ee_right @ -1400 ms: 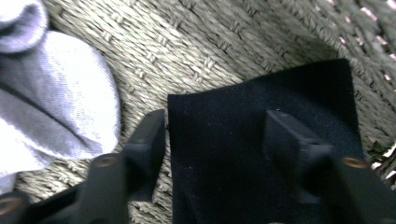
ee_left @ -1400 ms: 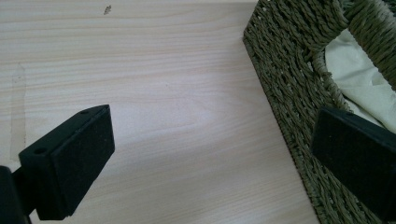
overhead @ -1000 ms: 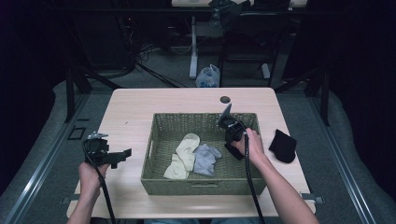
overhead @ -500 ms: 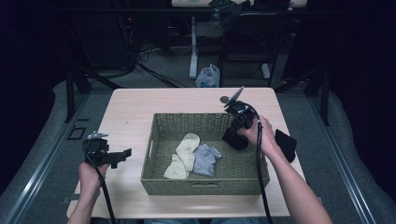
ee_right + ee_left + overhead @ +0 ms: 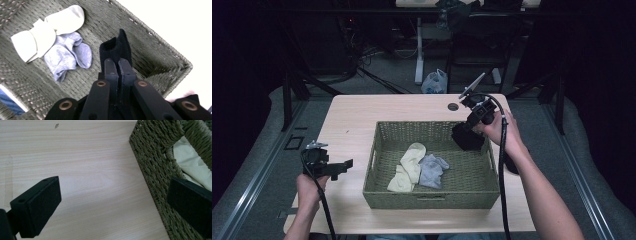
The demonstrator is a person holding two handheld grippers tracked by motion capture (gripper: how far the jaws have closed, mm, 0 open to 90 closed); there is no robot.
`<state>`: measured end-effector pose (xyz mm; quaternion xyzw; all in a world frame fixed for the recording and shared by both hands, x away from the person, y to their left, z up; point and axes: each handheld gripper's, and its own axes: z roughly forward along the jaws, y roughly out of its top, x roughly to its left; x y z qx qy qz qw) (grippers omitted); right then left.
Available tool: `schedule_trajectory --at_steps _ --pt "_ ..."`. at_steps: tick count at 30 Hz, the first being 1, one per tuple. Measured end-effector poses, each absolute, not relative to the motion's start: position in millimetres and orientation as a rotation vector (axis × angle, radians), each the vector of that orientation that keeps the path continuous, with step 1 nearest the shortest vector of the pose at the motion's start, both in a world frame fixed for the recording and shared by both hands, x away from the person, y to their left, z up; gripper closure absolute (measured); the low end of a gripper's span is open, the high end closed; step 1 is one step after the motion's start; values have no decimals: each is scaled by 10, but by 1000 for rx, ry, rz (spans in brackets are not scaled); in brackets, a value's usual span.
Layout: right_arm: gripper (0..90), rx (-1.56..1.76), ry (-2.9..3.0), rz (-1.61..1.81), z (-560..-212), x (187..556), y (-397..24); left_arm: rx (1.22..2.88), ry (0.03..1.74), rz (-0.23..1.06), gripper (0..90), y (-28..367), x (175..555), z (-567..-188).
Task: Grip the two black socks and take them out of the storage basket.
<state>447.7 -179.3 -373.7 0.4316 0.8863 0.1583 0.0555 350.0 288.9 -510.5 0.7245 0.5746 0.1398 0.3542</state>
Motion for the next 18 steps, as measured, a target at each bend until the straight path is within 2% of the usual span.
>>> schedule_trajectory --at_steps 18 --pt "874 1262 2647 572 -3195 4425 -1876 1871 1485 366 1 2884 3502 -5109"
